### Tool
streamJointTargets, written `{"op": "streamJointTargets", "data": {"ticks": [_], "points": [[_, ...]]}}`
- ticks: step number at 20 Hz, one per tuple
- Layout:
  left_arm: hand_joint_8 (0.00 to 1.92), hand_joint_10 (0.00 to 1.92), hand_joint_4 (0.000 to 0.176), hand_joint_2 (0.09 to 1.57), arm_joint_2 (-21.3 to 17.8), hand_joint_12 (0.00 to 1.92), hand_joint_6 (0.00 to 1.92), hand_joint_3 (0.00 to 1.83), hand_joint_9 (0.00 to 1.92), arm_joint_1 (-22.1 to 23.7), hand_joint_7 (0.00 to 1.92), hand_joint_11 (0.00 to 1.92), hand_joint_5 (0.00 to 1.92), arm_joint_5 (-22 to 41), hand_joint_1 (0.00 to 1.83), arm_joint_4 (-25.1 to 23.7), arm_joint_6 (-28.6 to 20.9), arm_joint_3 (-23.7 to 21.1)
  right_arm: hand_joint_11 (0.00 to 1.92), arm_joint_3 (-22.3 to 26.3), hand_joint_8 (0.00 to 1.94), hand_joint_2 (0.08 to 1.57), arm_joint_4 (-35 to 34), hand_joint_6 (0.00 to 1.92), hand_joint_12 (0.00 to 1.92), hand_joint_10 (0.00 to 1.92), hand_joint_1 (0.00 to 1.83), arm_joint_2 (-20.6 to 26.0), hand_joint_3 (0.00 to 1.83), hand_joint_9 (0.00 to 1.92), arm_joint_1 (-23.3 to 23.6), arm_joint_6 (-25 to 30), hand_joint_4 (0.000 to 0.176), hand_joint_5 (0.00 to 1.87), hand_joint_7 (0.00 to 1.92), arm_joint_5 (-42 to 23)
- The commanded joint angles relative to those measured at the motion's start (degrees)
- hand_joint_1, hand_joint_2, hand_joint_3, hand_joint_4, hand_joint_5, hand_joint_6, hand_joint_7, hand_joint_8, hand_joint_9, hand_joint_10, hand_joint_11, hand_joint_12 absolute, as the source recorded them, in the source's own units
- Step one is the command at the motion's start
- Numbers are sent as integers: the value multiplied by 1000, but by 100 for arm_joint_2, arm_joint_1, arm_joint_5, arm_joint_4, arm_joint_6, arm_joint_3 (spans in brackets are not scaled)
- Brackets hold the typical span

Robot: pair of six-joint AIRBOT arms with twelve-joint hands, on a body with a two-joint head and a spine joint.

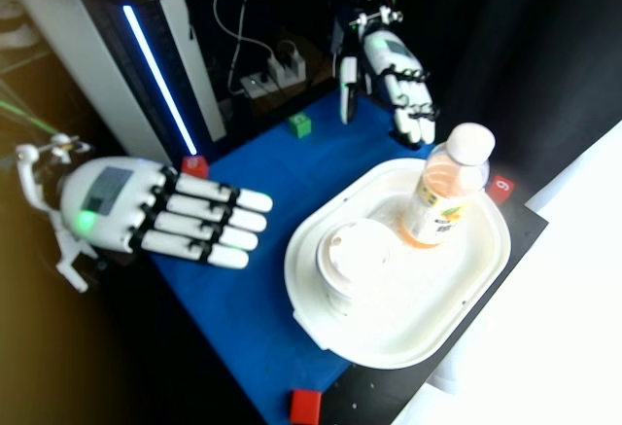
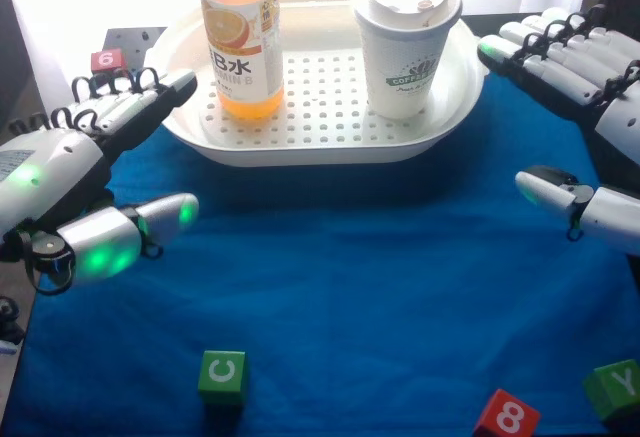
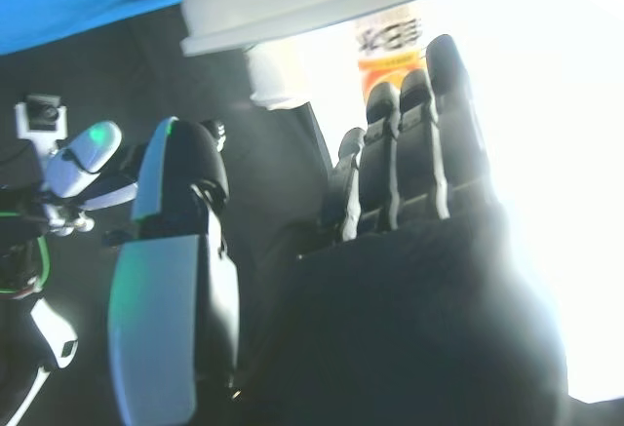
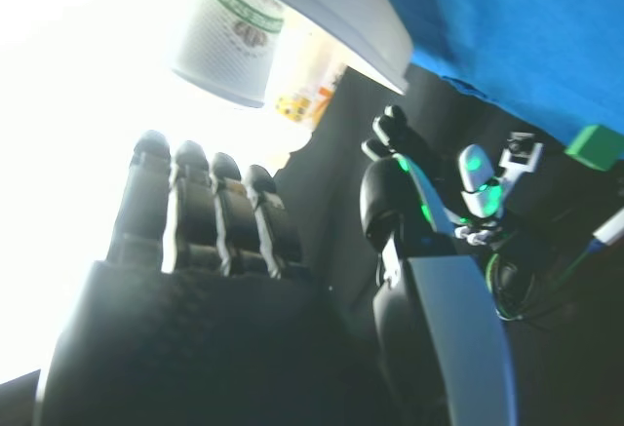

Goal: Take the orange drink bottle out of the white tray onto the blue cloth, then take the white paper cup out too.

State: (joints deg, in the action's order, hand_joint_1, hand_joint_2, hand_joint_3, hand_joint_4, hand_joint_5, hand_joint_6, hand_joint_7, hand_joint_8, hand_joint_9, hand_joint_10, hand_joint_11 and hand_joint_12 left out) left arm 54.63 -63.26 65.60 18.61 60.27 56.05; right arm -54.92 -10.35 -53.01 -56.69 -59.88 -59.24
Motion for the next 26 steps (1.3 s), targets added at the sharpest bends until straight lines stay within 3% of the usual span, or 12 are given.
{"op": "streamJointTargets", "data": {"ticks": [1, 4, 6, 8, 10, 11, 15, 16, 17, 20, 22, 26], "points": [[0, 0, 61, 1337, -21, 0, 0, 3, 0, 44, 0, 0, 0, 725, 324, -65, -17, 19, 0, 9, 0, 1387, 66, 0, 0, 0, 461, 10, 42, 0, 56, 6, 0, 0, 0, -706], [0, 0, 54, 1272, -40, 0, 0, 0, 0, 44, 0, 0, 0, 761, 346, -40, -59, 37, 0, 30, 0, 1385, 95, 0, 0, 0, 495, 10, 16, 0, 56, 5, 0, 0, 0, -731], [0, 0, 79, 1215, -30, 134, 0, 0, 0, 102, 0, 0, 0, 796, 488, 73, -193, 135, 0, 30, 0, 1368, 95, 0, 0, 0, 524, 10, 5, 0, 56, 5, 0, 0, 0, -743], [0, 16, 39, 1184, 48, 699, 0, 0, 36, 281, 0, 0, 0, 631, 546, 203, -318, 348, 0, 26, 0, 1366, 95, 0, 0, 0, 594, 10, 2, 0, 56, 5, 0, 0, 0, -743], [0, 14, 36, 1160, 159, 769, 0, 0, 23, 504, 0, 0, 0, 433, 617, 365, -333, 550, 0, 18, 0, 1357, 95, 0, 0, 0, 651, 10, 0, 0, 56, 4, 0, 0, 0, -744], [0, 21, 0, 1142, 212, 1043, 0, 0, 34, 606, 0, 0, 0, 348, 636, 452, -326, 649, 0, 4, 0, 1354, 95, 0, 0, 0, 652, 10, 0, 0, 56, 4, 0, 0, 0, -744], [0, 0, 57, 1100, 496, 1307, 0, 0, 0, 1016, 0, 0, 0, -227, 641, 698, -327, 1118, 0, 1, 0, 1355, 94, 0, 0, 0, 662, 10, 0, 0, 56, 4, 0, 0, 0, -745], [0, 0, 65, 1089, 611, 1186, 0, 0, 0, 1195, 0, 0, 0, -449, 610, 742, -327, 1287, 0, 1, 0, 1359, 94, 0, 0, 0, 638, 10, 0, 0, 56, 4, 0, 0, 0, -746], [0, 0, 57, 1088, 774, 659, 0, 0, 0, 1413, 0, 0, 0, -739, 611, 786, -327, 1513, 0, 1, 0, 1355, 94, 0, 0, 0, 648, 10, 0, 0, 56, 4, 0, 0, 0, -747], [0, 0, 49, 1084, 1140, 544, 0, 0, 0, 1907, 0, 0, 0, -1395, 580, 817, -327, 2036, 0, -1, 0, 1358, 94, 0, 0, 0, 625, 10, 0, 0, 56, 4, 0, 0, 0, -748], [0, 0, 91, 1034, 1337, 88, 0, 0, 0, 2151, 0, 0, 0, -1726, 521, 817, -326, 2301, 0, -11, 0, 1364, 94, 0, 0, 0, 535, 10, 3, 0, 56, 4, 0, 0, 0, -751], [0, 0, 173, 952, 1702, 0, 0, 0, 0, 2453, 0, 0, 0, -2184, 569, 885, -362, 2763, 0, -8, 0, 1381, 94, 0, 0, 0, 480, 10, 8, 0, 56, 5, 0, 0, 0, -754]]}}
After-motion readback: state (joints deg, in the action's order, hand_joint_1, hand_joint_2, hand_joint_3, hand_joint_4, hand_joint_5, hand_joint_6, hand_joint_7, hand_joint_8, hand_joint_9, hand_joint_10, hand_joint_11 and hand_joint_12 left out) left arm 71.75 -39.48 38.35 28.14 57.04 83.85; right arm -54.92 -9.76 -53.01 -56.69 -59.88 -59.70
